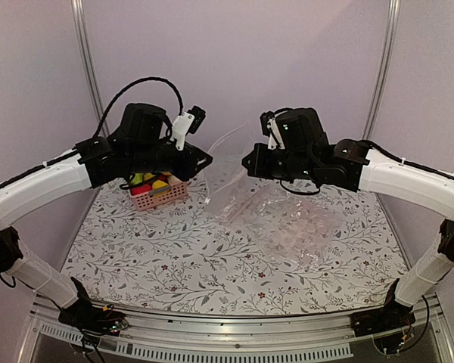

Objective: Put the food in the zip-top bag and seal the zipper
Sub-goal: Open the zipper food storage bag.

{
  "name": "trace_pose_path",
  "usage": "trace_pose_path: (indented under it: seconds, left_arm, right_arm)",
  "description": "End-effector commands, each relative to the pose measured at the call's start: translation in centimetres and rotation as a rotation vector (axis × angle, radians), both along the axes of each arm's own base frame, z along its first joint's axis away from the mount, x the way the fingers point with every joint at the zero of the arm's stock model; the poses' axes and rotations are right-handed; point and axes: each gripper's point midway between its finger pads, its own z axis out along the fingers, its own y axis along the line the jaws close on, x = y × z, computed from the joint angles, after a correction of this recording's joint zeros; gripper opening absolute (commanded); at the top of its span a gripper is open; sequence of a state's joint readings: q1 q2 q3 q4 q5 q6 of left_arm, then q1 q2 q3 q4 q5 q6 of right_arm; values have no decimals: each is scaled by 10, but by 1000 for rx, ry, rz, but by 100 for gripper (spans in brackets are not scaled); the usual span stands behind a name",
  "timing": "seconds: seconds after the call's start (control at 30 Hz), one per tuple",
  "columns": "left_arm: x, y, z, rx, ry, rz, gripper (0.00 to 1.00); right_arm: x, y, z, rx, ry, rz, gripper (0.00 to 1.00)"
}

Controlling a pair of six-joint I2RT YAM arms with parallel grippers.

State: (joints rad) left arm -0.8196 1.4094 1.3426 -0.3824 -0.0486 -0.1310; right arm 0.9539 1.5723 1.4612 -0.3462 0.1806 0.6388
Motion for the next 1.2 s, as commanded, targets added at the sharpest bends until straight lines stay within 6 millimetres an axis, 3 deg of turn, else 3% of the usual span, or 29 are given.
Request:
trace_pose_path:
  seconds: [0.0,0.17,0.27,0.43,0.5,0.77,0.97,1.17]
  left_arm:
    - [-15,-31,-12,-115,167,-155,36]
    - [-14,-34,-20,-113,199,-170,52]
    - [-9,-32,-29,-76,209,-142,53]
    - [-1,-27,-41,-27,213,-96,39]
    - [2,-24,-43,-11,204,-75,29]
    - [17,-5,-41,12,176,23,6]
    - [37,26,-29,-33,159,155,1]
    - [35,29,-21,-81,149,153,0]
  right_arm:
    - [3,2,-7,-34,-1,0,0]
    - [4,4,-9,-39,-1,3,0]
    - [3,6,-9,-39,0,12,0]
    - [2,9,-10,-39,1,28,0]
    - [2,11,-10,-38,1,37,0]
    - [-5,20,-7,-35,-16,113,0]
    - [-12,11,5,-90,-70,156,0]
    - [-26,-9,34,-155,-154,201,0]
